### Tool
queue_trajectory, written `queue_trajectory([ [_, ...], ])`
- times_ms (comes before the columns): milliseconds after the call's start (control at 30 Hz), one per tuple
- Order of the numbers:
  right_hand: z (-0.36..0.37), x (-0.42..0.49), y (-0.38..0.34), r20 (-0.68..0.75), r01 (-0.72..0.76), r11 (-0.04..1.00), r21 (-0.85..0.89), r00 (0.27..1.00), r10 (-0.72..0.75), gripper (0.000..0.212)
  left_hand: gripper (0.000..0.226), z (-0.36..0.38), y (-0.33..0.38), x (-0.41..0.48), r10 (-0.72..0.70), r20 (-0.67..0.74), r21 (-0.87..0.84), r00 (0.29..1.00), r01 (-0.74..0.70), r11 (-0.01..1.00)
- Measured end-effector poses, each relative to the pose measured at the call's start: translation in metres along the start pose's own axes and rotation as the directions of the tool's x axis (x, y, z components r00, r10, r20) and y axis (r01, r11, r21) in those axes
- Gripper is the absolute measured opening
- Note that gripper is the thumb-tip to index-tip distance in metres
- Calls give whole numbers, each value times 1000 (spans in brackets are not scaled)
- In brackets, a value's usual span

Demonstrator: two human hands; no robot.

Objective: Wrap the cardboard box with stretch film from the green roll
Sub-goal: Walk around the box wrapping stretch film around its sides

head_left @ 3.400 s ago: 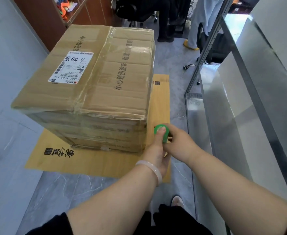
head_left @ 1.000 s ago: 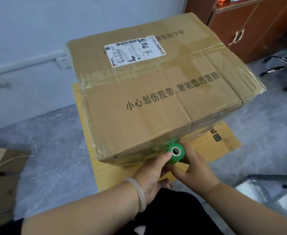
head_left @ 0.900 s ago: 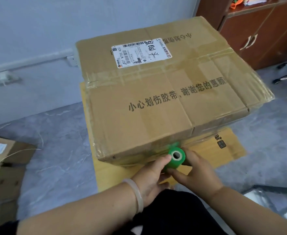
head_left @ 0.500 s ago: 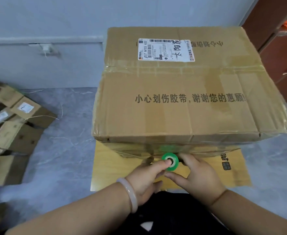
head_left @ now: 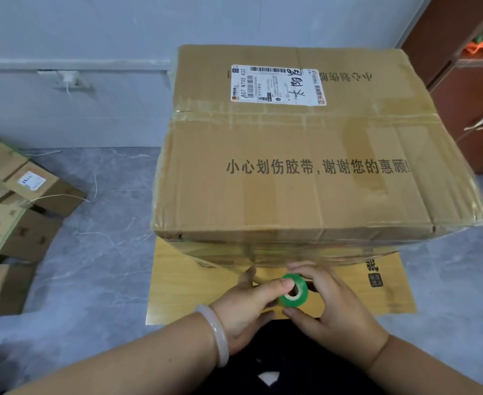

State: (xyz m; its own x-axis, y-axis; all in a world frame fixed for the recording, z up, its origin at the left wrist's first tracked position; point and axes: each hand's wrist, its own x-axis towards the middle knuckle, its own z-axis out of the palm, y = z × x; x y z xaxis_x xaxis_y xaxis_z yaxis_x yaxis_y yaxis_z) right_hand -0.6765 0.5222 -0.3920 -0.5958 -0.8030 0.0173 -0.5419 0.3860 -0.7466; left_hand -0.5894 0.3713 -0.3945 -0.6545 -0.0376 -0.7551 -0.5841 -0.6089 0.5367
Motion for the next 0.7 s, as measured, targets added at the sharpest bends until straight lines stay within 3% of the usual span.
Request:
queue_trajectory([
  [133, -5, 6, 4, -8, -17, 996, -92, 1000, 16, 53, 149, 3, 2, 5, -9, -31, -33, 999, 8, 999],
  [267, -23, 20, 10, 39, 146, 951, -274, 989, -140, 54, 142, 12, -3, 1, 19, -59, -136, 998, -27, 990],
  [367, -34, 23, 16, 123, 212, 924, -319, 976, -182, 59, 130, 27, -14, -3, 37, -100, -265, 994, -63, 962],
  [533, -47, 21, 32, 316, 243, 946, -216, 934, -168, 57, 116, 53, -27, 3, 82, -267, -385, 960, -185, 904],
  [633, -57, 22, 41, 467, 178, 980, -85, 876, -118, 57, 123, 63, -35, 9, 85, -313, -446, 946, -226, 866],
  [700, -62, 28, 43, 495, 173, 984, -38, 859, -131, 55, 128, 70, -36, 13, 99, -340, -478, 935, -262, 838],
])
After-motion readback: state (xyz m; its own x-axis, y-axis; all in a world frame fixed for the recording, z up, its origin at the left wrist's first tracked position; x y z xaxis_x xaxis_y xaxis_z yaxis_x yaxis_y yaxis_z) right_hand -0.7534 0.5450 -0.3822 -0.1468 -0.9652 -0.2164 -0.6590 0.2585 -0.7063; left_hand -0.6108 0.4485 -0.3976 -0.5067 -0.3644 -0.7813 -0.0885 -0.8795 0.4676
